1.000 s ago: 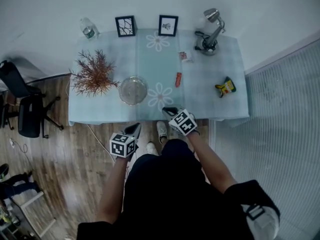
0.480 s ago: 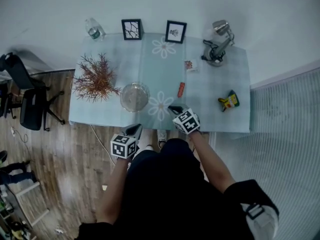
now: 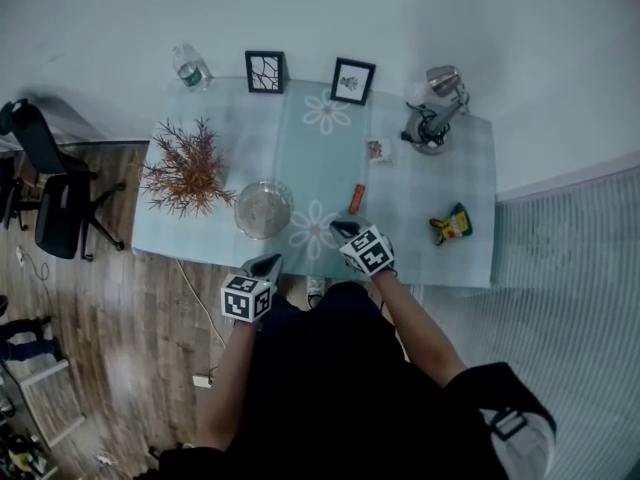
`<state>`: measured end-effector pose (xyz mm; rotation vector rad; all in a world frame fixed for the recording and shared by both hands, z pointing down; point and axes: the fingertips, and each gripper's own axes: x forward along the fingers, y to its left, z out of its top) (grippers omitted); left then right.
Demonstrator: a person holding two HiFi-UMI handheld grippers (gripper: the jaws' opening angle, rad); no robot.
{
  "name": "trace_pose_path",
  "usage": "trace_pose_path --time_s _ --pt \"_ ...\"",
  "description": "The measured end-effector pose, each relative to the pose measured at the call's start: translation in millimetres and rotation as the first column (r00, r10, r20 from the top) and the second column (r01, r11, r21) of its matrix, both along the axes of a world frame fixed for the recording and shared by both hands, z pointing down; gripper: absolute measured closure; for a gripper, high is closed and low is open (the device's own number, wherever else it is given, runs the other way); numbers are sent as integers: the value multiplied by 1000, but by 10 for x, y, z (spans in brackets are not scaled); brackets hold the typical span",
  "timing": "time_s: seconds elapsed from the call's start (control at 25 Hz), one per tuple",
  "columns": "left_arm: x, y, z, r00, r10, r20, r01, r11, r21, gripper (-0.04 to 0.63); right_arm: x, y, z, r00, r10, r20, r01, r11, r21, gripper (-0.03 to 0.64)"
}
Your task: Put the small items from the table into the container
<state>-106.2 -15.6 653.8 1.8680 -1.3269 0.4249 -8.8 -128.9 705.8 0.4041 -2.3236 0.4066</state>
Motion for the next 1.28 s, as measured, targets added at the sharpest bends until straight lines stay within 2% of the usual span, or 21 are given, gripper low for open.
trace_pose_path --time_s 0.24,0.52,1.04,1.08,1.16,1.28 --pt "-51 -117 29 1000 27 -9 -28 1000 -12 592 36 -81 7 999 28 -20 -28 1000 -1 586" --pt "-51 -265 90 994 105 -17 -105 994 -29 592 180 -207 123 985 149 -82 -149 989 3 586" --pt "-14 -538 45 960 278 -21 -279 959 -45 592 338 -484 168 936 334 -108 -335 942 14 583" --pt "-21 -552 40 957 289 -20 -289 956 -46 592 355 -509 176 928 354 -116 -354 935 24 575" --pt "-38 -572 35 951 308 -19 -309 950 -49 592 381 -540 197 912 390 -129 -389 921 35 487" --pt "-73 -585 44 942 334 -17 -335 941 -56 592 388 -561 229 894 427 -137 -426 904 36 471"
